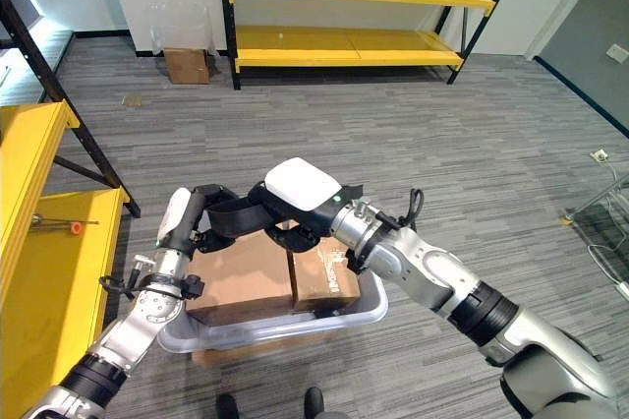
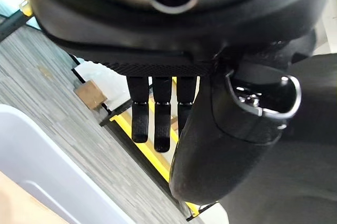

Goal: Move parts from the plastic box to the shelf.

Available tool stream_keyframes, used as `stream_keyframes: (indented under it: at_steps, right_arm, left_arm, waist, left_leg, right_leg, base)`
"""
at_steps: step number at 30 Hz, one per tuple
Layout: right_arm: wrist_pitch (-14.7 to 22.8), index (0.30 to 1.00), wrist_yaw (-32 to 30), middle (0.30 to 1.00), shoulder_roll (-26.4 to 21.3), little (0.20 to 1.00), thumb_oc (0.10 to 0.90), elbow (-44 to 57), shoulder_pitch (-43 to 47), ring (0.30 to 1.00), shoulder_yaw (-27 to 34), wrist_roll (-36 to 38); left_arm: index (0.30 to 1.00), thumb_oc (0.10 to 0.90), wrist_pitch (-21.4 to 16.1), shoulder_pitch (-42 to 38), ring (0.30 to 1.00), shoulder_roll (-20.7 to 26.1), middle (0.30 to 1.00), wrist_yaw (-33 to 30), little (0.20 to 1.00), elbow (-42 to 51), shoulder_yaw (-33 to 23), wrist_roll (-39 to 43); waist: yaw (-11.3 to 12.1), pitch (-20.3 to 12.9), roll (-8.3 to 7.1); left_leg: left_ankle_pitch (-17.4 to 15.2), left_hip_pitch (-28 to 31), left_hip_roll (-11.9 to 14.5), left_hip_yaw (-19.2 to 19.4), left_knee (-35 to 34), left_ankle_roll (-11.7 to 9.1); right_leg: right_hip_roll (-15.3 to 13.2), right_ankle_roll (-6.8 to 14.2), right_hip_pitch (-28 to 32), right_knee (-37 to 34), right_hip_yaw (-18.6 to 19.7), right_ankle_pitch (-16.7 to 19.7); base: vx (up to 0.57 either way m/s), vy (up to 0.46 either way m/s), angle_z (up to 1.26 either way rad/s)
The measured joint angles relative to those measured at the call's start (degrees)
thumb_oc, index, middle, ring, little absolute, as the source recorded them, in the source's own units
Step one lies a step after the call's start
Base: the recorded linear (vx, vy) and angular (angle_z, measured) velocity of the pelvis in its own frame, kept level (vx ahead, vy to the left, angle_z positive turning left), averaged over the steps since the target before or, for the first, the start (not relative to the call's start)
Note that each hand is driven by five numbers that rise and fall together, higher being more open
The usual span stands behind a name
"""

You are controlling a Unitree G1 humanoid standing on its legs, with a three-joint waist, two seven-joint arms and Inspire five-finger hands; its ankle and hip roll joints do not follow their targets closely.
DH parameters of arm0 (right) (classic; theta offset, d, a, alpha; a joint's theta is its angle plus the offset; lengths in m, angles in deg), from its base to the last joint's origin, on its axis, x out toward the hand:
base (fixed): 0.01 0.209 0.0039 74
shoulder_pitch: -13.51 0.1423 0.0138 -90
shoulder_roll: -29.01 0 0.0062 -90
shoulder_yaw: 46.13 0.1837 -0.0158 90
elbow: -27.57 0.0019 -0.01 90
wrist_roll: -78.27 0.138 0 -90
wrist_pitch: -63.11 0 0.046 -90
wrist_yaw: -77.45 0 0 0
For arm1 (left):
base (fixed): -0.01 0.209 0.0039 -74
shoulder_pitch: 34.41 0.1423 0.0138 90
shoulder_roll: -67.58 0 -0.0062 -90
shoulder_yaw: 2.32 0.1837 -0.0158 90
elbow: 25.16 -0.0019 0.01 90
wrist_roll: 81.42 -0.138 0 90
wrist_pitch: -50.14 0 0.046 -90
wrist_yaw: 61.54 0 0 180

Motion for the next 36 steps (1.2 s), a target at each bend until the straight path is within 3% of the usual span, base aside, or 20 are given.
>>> stream_keyframes:
  at_steps: [22, 23, 24, 25, 36]
  right_arm:
    - [-0.09, 0.3, 0.0, 0.3, 0.0, 0.3, 0.4, 0.0, 0.16, 0.3, 0.0, -0.1]
    - [-0.13, 0.3, 0.0, 0.3, 0.0, 0.3, 0.4, -0.01, 0.16, 0.3, 0.0, -0.12]
    - [-0.14, 0.3, 0.0, 0.3, 0.0, 0.3, 0.4, -0.01, 0.16, 0.3, 0.0, -0.12]
    - [-0.16, 0.3, 0.0, 0.3, 0.0, 0.3, 0.4, -0.01, 0.16, 0.3, 0.0, -0.31]
    - [-0.22, 0.3, 0.01, 0.3, -0.02, 0.3, 0.4, -0.06, 0.16, 0.3, 0.0, -1.1]
  left_arm:
    - [0.3, 0.4, 0.02, -0.33, 0.3, 0.53, 0.3, 0.12, 0.3, -1.01, 0.69, -2.25]
    - [0.742, 0.716, 0.02, -0.33, 0.742, 0.52, 0.742, 0.12, 0.742, -1.02, 0.71, -2.25]
    - [0.934, 0.853, 0.02, -0.34, 0.934, 0.53, 0.934, 0.12, 0.934, -1.02, 0.7, -2.25]
    - [1.0, 0.9, 0.02, -0.33, 1.0, 0.53, 1.0, 0.13, 1.0, -1.02, 0.71, -2.26]
    - [1.0, 0.9, -0.01, -0.34, 1.0, 1.14, 1.0, 0.23, 1.0, -1.0, 0.62, -5.35]
  waist:
    - [-0.01, 0.0, 0.0]
    - [-0.01, 0.0, 0.0]
    - [0.0, 0.0, 0.0]
    - [0.01, 0.0, 0.0]
    - [0.06, 0.0, 0.03]
  left_leg:
    - [0.06, 0.01, -0.02, -0.05, 0.01, 0.01]
    - [0.06, 0.01, -0.02, -0.06, 0.01, 0.01]
    - [0.06, 0.01, -0.02, -0.06, 0.01, 0.01]
    - [0.07, 0.01, -0.03, -0.06, 0.01, 0.01]
    - [0.06, 0.01, -0.04, -0.07, -0.01, 0.02]
  right_leg:
    - [-0.02, 0.0, 0.06, 0.01, -0.07, 0.01]
    - [-0.02, 0.0, 0.06, 0.01, -0.06, 0.01]
    - [-0.01, 0.0, 0.06, 0.01, -0.07, 0.01]
    - [-0.01, 0.0, 0.07, 0.01, -0.07, 0.01]
    - [-0.04, 0.0, 0.07, 0.0, -0.13, 0.0]
  base:
    - [0.0, 0.0, 0.0]
    - [0.0, 0.0, 0.0]
    - [0.0, 0.0, 0.0]
    - [0.0, 0.0, 0.0]
    - [0.0, 0.0, 0.0]
